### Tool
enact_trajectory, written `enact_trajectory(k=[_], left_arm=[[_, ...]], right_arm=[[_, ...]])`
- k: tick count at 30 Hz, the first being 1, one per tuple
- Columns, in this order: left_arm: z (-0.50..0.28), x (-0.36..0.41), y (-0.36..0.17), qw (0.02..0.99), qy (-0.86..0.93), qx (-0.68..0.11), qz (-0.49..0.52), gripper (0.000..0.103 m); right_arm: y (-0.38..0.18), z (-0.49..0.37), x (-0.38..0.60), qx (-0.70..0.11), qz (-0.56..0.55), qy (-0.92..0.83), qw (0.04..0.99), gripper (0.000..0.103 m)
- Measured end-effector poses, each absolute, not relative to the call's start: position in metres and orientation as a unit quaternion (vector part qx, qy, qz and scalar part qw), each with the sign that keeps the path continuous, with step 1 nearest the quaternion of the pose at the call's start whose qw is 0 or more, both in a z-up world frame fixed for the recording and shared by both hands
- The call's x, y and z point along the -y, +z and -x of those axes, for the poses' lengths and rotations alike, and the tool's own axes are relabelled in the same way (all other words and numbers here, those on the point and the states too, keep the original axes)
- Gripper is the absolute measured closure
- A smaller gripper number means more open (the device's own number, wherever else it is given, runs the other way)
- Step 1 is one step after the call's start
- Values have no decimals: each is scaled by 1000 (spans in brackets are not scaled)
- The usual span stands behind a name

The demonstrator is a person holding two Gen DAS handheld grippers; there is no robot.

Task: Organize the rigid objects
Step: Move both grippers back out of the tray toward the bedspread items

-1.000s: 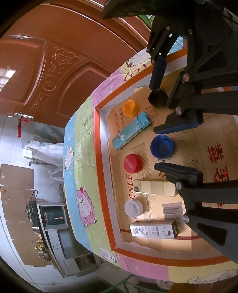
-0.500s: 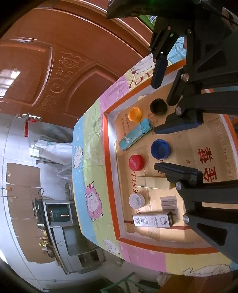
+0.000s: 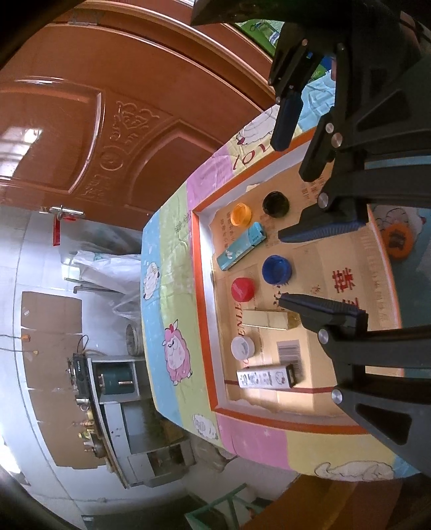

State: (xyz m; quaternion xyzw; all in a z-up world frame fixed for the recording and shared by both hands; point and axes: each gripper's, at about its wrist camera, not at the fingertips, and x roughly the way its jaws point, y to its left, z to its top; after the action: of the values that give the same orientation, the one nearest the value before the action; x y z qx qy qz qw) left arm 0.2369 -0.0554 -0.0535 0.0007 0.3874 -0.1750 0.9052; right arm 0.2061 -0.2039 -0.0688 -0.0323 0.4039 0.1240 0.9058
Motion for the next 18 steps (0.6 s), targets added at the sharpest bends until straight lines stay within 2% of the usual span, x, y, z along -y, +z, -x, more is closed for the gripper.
enact_trajectory(k=[18], left_arm=[[-181, 34, -25, 918, -163, -362, 1, 71]], right_arm=[[-35, -147, 190, -378, 49, 121, 917, 58]])
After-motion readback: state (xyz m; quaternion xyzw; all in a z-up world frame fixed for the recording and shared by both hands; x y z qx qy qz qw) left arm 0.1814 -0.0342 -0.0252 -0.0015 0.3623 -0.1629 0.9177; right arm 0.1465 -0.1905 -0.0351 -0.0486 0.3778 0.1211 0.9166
